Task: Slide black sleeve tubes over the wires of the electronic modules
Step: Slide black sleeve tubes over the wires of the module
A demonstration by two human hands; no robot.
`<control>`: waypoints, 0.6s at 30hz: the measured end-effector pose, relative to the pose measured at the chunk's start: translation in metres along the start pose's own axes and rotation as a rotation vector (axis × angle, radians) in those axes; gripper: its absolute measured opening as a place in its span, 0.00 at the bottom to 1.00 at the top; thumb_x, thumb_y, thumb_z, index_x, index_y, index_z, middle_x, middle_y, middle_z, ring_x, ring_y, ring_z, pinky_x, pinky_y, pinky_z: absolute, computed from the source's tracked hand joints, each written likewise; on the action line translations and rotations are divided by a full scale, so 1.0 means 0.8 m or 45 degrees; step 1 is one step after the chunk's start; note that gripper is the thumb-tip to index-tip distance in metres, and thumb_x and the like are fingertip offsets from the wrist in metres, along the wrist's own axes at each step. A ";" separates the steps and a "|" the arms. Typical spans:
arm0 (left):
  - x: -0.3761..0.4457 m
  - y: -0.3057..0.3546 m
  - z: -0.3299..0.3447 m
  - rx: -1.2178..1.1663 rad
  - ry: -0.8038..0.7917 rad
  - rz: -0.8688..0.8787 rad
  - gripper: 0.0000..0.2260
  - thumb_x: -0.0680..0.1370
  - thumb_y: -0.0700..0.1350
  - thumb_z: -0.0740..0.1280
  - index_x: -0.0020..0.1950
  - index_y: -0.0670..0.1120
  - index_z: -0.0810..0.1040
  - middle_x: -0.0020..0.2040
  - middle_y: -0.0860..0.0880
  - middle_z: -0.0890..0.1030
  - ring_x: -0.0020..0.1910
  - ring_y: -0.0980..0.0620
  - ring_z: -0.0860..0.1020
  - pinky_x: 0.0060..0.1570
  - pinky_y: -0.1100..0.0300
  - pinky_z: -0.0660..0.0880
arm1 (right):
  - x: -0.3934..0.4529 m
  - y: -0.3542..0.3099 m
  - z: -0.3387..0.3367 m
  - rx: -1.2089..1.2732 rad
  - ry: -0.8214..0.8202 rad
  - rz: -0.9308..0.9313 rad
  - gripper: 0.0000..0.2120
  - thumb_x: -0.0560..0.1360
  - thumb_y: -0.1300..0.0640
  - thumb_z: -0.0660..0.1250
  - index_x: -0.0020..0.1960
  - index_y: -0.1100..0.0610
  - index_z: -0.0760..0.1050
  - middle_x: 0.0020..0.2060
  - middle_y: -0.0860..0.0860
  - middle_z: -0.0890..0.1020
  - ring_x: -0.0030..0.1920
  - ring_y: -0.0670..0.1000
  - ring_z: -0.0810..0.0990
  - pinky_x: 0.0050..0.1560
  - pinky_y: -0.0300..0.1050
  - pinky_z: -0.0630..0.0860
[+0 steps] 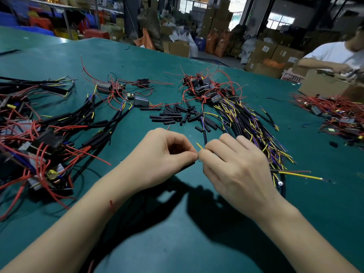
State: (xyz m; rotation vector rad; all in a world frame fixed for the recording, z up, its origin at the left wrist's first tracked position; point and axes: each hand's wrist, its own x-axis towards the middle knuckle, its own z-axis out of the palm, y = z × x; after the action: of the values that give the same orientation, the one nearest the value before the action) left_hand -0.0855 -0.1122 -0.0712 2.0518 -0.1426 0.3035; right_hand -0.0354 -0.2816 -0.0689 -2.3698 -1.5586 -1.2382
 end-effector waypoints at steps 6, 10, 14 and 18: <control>-0.003 -0.001 -0.014 0.359 -0.045 0.068 0.03 0.74 0.47 0.71 0.47 0.52 0.79 0.40 0.55 0.80 0.39 0.59 0.76 0.38 0.72 0.68 | -0.011 -0.001 0.004 0.818 -0.141 0.541 0.03 0.73 0.61 0.68 0.42 0.55 0.77 0.35 0.44 0.78 0.36 0.46 0.73 0.39 0.42 0.72; -0.006 -0.007 -0.040 0.451 -0.144 -0.172 0.08 0.71 0.49 0.74 0.47 0.53 0.77 0.40 0.55 0.81 0.37 0.62 0.77 0.37 0.71 0.70 | -0.012 0.005 0.006 1.011 -0.116 0.739 0.07 0.73 0.64 0.70 0.39 0.55 0.77 0.34 0.46 0.78 0.35 0.45 0.74 0.38 0.28 0.66; -0.005 -0.004 -0.044 0.462 -0.149 -0.147 0.02 0.71 0.47 0.74 0.41 0.51 0.82 0.35 0.55 0.83 0.29 0.66 0.75 0.32 0.75 0.68 | -0.012 0.005 0.008 1.064 -0.127 0.754 0.07 0.73 0.64 0.70 0.39 0.54 0.78 0.34 0.46 0.78 0.36 0.45 0.75 0.38 0.27 0.66; -0.004 0.000 -0.035 0.347 -0.072 -0.043 0.01 0.71 0.45 0.75 0.41 0.48 0.85 0.30 0.56 0.80 0.22 0.67 0.71 0.27 0.77 0.65 | -0.011 0.005 0.008 1.070 -0.113 0.702 0.07 0.73 0.65 0.70 0.40 0.54 0.78 0.34 0.46 0.78 0.36 0.46 0.75 0.39 0.28 0.66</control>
State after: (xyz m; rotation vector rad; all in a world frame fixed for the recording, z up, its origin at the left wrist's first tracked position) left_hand -0.0931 -0.0880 -0.0591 2.3314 -0.1051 0.2549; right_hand -0.0303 -0.2874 -0.0771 -2.0382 -1.0072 -0.2735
